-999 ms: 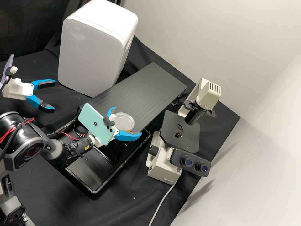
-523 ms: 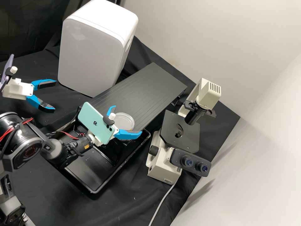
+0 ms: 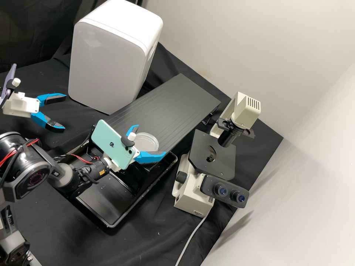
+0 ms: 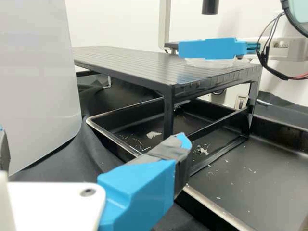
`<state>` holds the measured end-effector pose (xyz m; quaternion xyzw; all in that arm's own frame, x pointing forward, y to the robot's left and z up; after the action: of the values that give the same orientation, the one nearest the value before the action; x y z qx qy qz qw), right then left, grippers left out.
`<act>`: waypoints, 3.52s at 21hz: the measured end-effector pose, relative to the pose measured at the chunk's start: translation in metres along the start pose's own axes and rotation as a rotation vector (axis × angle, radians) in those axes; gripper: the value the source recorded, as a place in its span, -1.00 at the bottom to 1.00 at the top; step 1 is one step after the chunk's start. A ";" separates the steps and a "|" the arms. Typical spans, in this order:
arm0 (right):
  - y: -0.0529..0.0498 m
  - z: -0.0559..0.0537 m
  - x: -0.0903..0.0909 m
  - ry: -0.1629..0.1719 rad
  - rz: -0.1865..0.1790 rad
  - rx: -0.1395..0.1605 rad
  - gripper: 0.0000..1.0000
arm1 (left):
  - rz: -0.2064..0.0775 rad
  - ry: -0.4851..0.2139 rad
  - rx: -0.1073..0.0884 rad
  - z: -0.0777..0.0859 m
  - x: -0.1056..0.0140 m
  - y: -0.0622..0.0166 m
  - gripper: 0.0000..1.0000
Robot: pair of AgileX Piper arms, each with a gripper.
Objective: Remove the lid from the petri dish
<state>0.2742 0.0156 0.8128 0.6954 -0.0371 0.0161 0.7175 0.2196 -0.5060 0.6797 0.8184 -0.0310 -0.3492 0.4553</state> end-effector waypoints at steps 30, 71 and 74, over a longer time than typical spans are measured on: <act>0.018 -0.012 -0.004 0.021 0.074 0.009 -1.00 | -0.007 0.005 -0.003 -0.001 0.001 -0.0019 1.00; 0.012 -0.045 -0.011 0.119 0.079 -0.032 1.00 | -0.002 0.022 -0.008 -0.004 0.001 -0.0011 1.00; 0.009 -0.043 -0.010 0.104 0.076 -0.058 1.00 | -0.002 0.022 -0.008 -0.004 0.001 -0.0011 1.00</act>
<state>0.2650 0.0591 0.8202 0.6706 -0.0265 0.0782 0.7372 0.2221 -0.5027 0.6799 0.8204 -0.0242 -0.3408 0.4585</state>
